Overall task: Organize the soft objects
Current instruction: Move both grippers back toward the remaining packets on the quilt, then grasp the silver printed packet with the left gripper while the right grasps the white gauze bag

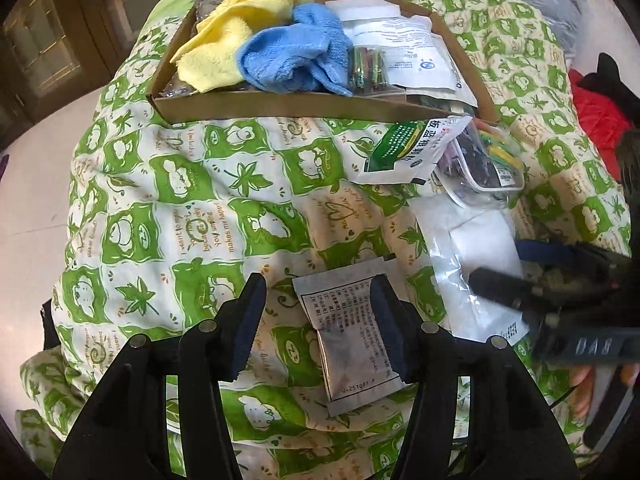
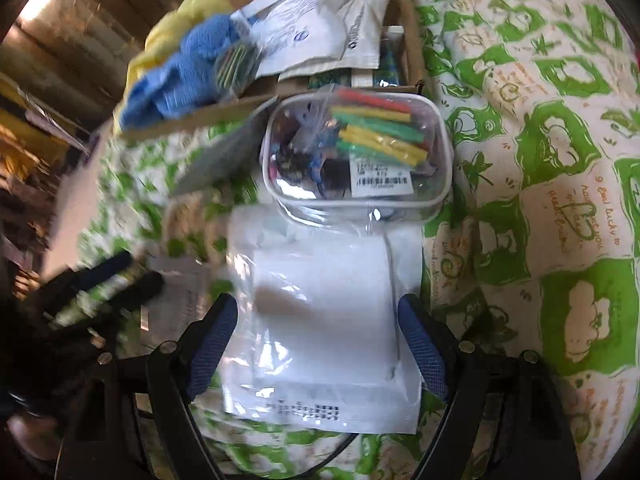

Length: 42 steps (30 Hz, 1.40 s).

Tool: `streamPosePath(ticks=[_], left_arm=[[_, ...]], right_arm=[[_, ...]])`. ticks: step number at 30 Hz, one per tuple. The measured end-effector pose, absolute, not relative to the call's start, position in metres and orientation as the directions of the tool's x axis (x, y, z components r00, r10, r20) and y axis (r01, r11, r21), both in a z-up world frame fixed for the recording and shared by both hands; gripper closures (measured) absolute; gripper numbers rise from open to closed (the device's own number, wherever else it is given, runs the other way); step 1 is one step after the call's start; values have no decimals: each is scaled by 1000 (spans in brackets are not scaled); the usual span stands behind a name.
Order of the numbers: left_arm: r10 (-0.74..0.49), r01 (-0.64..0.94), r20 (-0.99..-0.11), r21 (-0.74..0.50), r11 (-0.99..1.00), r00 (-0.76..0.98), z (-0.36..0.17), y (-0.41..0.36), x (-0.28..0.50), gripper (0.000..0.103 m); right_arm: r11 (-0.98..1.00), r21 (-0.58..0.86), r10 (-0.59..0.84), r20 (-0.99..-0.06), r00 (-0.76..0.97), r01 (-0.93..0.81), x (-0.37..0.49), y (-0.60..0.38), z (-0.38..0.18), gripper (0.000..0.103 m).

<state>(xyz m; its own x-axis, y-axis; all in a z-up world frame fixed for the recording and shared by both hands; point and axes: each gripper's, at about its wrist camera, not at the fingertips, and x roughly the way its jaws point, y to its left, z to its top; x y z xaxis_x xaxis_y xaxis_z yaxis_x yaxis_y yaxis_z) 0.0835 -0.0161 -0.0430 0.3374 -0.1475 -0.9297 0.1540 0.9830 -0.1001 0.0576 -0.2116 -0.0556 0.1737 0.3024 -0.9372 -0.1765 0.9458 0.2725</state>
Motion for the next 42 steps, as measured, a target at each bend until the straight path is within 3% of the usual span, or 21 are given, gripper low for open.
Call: streamPosePath(ticks=[3,8,13,18,20,24,27,30,32,34,39,42], left_arm=[[-146,161,-931,-96,982,334,-44,-18,83,49],[-146,170,-936,-95,981,319,-46,-19,84,49],[-144,166,-940,-96,981,309,-48,-18,85,49],[-149,178,-943,-98,979,299,-49,-22,84,49],[-147,188,-947,-95,978,287,-51,-25,84,49],[-136,209,-953,-80,975,272,-55,-31,86,49],[-144,218,-953,-86,972,267,-56,-35,87,49],[-178,225,-950,-121,967,255,-57,-39,87,46],[-199,228,-948,-142,963,248,-58,-42,86,33],[-204,235,-950,-148,961,237,-61,-47,86,33],[-122,283,-972,-61,957,202,-76,-72,88,31],[-42,318,-978,25,948,202,-86,-91,90,25]], right_arm=[[943,272,305,-936,174,-191,55,-202,-56,0],[963,189,222,-961,164,-194,50,-187,-69,0],[969,193,205,-977,59,-156,65,-177,-93,0],[966,165,183,-980,74,-201,63,-160,-92,0],[962,164,189,-977,100,-218,58,-156,-89,2],[957,164,207,-964,165,-239,46,-157,-73,25],[958,187,226,-958,175,-217,47,-159,-68,33],[958,202,238,-956,170,-206,59,-174,-65,34],[957,206,241,-956,170,-203,59,-175,-64,34],[957,216,249,-954,168,-196,59,-180,-65,33],[955,234,264,-950,166,-182,72,-203,-79,33],[955,236,266,-950,165,-181,75,-209,-82,32]])
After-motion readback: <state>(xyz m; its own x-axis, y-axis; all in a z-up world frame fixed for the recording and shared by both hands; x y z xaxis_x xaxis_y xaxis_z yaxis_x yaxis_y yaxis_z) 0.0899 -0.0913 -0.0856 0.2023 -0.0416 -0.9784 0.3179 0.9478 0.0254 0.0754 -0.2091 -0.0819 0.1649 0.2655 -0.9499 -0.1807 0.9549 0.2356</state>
